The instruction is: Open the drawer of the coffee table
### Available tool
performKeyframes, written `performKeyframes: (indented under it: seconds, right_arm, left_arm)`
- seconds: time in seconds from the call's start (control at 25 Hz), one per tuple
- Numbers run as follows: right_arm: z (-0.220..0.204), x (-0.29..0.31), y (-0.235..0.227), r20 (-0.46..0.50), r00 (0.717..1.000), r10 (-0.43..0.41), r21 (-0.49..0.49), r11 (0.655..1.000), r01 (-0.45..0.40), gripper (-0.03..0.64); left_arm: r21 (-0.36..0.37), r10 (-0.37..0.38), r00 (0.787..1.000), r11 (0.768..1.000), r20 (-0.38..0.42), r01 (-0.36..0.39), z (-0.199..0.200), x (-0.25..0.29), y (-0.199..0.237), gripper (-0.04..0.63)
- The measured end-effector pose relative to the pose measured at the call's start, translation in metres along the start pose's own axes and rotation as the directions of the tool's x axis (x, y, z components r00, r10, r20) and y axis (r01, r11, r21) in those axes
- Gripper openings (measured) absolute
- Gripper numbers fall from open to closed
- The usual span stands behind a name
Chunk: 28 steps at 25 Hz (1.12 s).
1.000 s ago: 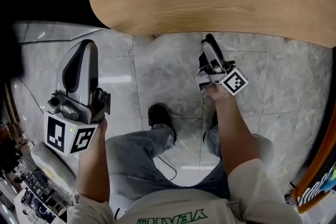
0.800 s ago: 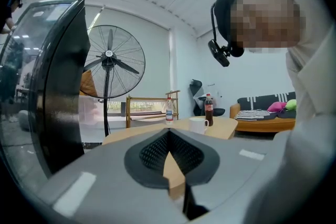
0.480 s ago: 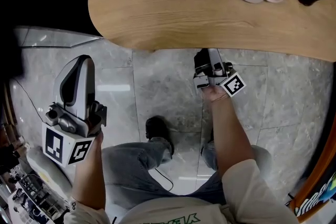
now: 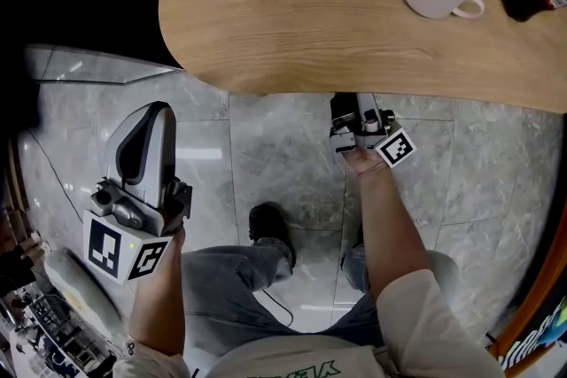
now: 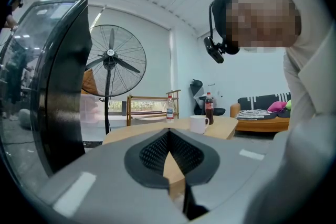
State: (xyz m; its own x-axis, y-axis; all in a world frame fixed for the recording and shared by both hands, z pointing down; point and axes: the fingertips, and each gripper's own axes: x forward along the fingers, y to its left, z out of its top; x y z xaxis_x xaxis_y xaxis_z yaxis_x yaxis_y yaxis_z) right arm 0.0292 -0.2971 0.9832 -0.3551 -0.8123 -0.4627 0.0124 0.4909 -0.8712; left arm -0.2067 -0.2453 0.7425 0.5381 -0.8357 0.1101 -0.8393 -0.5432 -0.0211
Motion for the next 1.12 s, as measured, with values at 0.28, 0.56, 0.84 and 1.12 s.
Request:
performKeyframes:
  seconds: [0.28,0.56,0.84,1.12]
  right_arm:
    - [-0.004,-0.011,0.006,-0.012,1.0,0.003,0.019,1.0,-0.003,0.322]
    - [-0.024,-0.05,0.031,-0.052,0.999,0.005,0.055,0.998,-0.002,0.321]
    - [-0.046,-0.093,0.06,-0.083,0.997,-0.008,0.09,0.996,0.016,0.327]
    - [-0.056,-0.136,0.081,-0.098,0.995,-0.026,0.14,0.989,0.039,0.327]
  left_arm:
    - [-0.009,0.003,1.0,1.0,0.008,-0.003,0.001,-0.004,0.0,-0.002]
    - [-0.028,-0.024,1.0,0.999,0.002,0.024,0.005,-0.003,-0.01,-0.002]
    - [-0.05,-0.062,0.998,0.997,-0.002,0.062,0.012,-0.003,-0.026,-0.002]
    - [-0.072,-0.079,0.997,0.994,-0.005,0.078,0.013,-0.007,-0.035,-0.002]
